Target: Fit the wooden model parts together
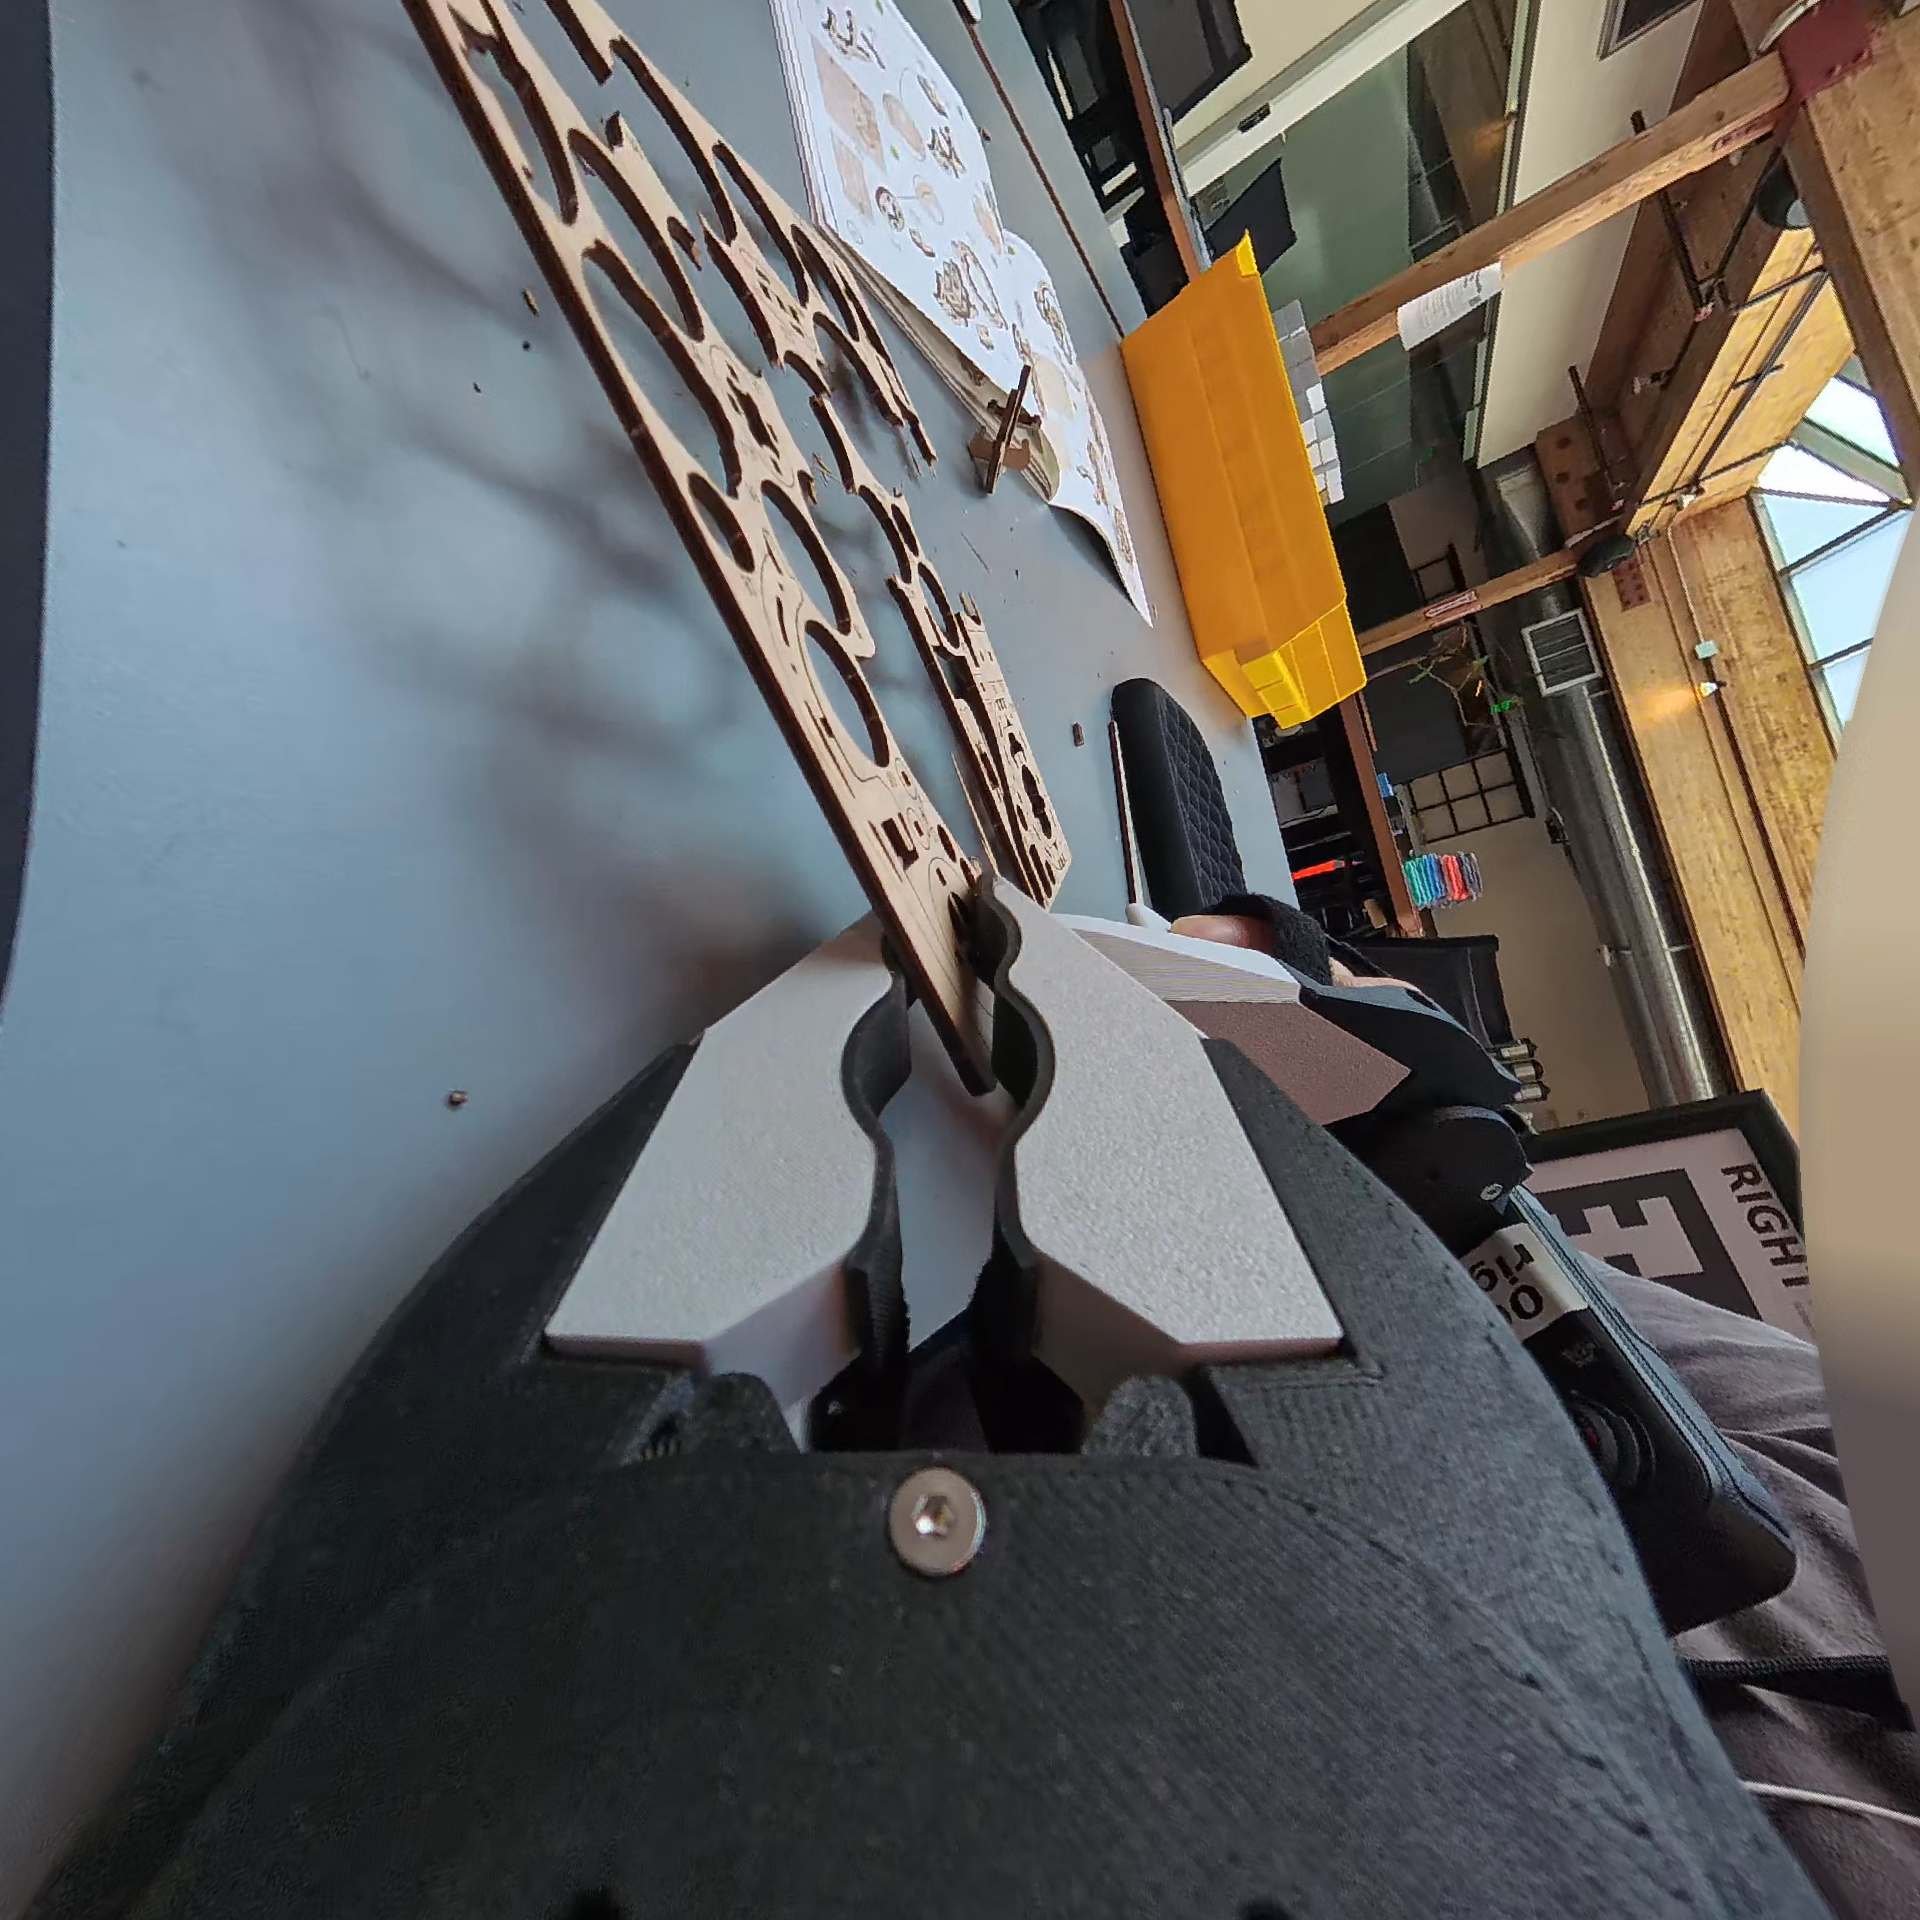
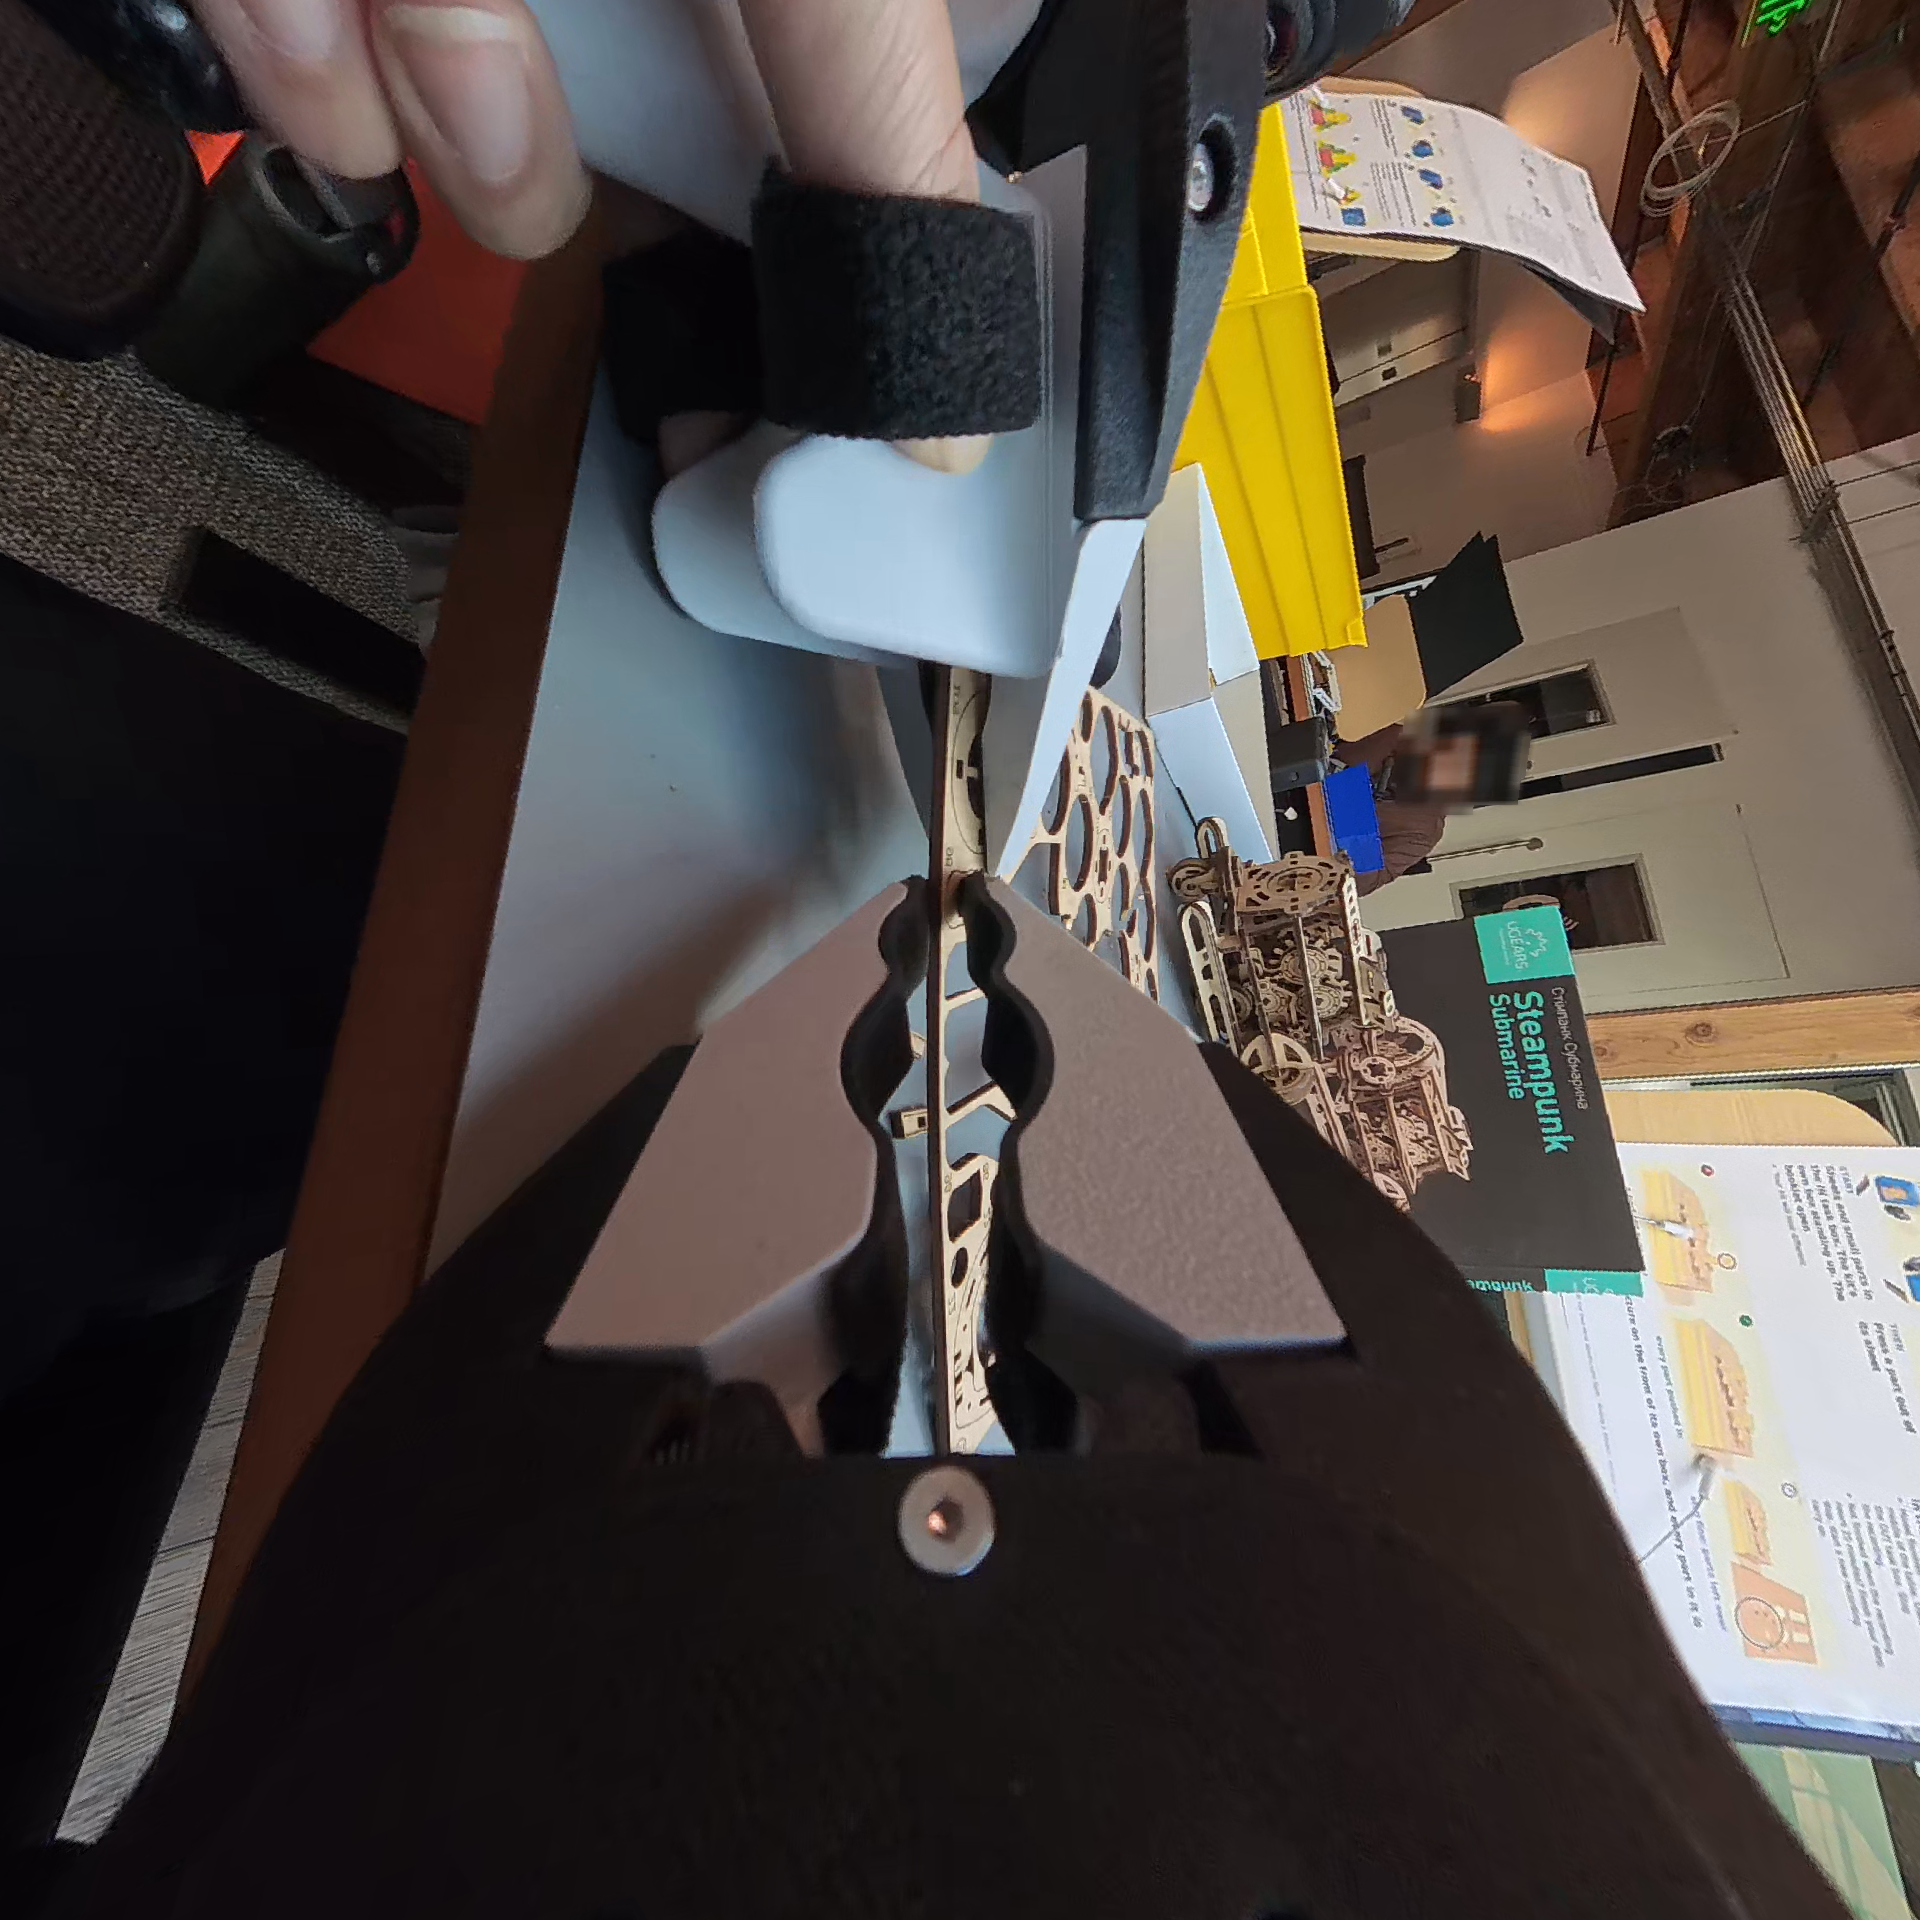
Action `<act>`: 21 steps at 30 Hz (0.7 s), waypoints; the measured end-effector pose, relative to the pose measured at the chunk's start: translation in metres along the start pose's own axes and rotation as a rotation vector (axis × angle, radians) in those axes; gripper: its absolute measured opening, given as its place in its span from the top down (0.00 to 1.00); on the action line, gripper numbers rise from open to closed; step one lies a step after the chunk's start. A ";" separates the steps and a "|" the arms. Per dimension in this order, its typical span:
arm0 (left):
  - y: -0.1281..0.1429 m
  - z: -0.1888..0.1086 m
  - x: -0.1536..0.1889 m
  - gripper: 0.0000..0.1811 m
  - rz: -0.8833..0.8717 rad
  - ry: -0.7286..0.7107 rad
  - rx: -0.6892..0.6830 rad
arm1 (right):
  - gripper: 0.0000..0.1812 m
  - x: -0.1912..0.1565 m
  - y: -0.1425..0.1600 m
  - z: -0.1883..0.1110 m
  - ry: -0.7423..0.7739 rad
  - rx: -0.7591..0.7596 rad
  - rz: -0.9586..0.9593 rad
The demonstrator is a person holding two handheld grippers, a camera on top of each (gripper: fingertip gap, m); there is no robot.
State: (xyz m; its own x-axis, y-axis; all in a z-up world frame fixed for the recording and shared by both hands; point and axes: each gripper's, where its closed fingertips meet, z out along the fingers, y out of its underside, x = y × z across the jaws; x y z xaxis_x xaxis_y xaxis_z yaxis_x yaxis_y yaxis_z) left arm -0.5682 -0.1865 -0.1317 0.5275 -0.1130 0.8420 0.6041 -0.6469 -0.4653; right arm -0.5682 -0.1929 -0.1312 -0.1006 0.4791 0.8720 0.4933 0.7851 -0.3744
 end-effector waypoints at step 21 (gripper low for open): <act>0.003 0.002 -0.003 1.00 -0.011 0.010 -0.020 | 0.95 -0.010 0.003 0.005 -0.051 -0.026 -0.007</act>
State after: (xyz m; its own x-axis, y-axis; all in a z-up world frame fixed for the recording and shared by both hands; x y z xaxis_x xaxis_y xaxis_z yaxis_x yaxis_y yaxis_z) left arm -0.5667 -0.1870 -0.1358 0.5145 -0.1131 0.8500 0.5980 -0.6631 -0.4502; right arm -0.5699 -0.1931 -0.1425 -0.1472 0.4934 0.8572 0.5144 0.7785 -0.3598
